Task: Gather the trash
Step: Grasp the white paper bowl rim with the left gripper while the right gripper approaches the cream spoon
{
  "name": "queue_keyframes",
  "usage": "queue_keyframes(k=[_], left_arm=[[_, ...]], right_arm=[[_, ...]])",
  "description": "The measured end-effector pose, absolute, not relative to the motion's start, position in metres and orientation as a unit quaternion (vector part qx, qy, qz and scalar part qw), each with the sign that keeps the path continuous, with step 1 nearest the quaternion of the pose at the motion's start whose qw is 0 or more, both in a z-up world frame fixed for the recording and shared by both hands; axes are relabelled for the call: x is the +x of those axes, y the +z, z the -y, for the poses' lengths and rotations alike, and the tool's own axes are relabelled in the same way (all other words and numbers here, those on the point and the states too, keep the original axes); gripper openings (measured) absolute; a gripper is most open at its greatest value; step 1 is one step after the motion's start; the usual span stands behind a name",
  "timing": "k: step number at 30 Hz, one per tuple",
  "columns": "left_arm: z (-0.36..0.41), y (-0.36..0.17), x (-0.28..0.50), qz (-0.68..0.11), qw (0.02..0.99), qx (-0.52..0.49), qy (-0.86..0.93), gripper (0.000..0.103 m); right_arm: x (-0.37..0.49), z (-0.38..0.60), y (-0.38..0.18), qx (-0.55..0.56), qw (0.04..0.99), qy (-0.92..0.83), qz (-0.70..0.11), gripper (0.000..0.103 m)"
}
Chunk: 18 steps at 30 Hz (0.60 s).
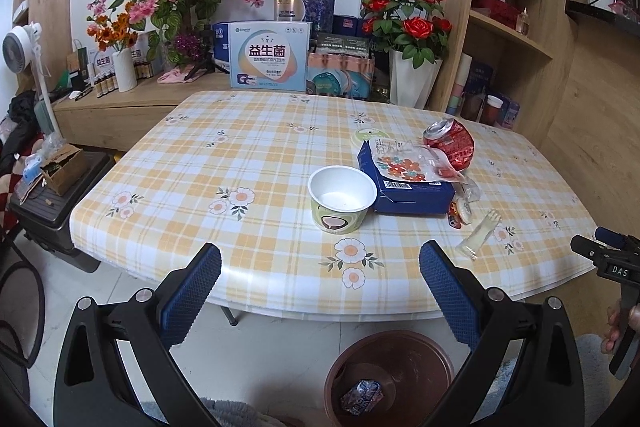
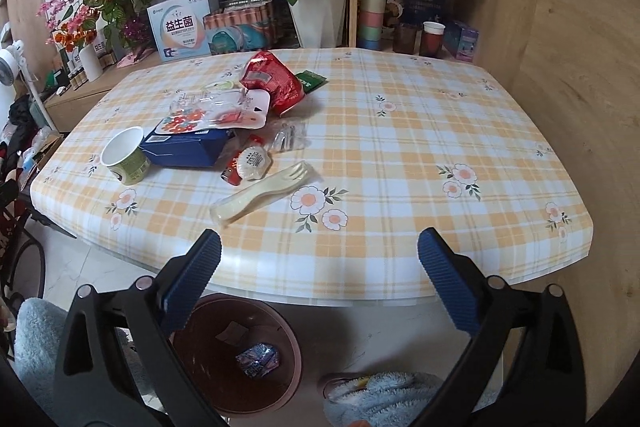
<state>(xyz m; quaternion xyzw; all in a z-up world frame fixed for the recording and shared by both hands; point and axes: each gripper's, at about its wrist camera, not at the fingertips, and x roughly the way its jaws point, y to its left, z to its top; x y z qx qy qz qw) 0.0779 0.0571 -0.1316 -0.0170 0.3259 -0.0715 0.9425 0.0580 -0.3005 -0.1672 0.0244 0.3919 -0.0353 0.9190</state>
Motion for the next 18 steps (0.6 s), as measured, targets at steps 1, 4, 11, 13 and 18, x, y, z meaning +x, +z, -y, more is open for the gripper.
queue_keyframes(k=[1, 4, 11, 13, 18], left_arm=[[-0.054, -0.135, 0.085, -0.329, 0.941, -0.014, -0.075, 0.097], [-0.046, -0.145, 0.105, -0.336, 0.939, -0.003, -0.080, 0.097], [-0.028, -0.183, 0.174, -0.378, 0.922, 0.026, -0.077, 0.097], [-0.024, -0.197, 0.193, -0.394, 0.915, 0.031, -0.078, 0.097], [-0.007, -0.219, 0.225, -0.409, 0.907, 0.057, -0.080, 0.097]], right_arm=[[0.060, 0.301, -0.170, 0.023, 0.918, -0.035, -0.394, 0.097], [0.068, 0.302, -0.178, 0.025, 0.914, -0.032, -0.403, 0.097], [0.090, 0.307, -0.198, 0.037, 0.903, -0.035, -0.428, 0.097], [0.095, 0.306, -0.202, 0.038, 0.900, -0.033, -0.433, 0.097], [0.109, 0.305, -0.214, 0.045, 0.892, -0.037, -0.448, 0.097]])
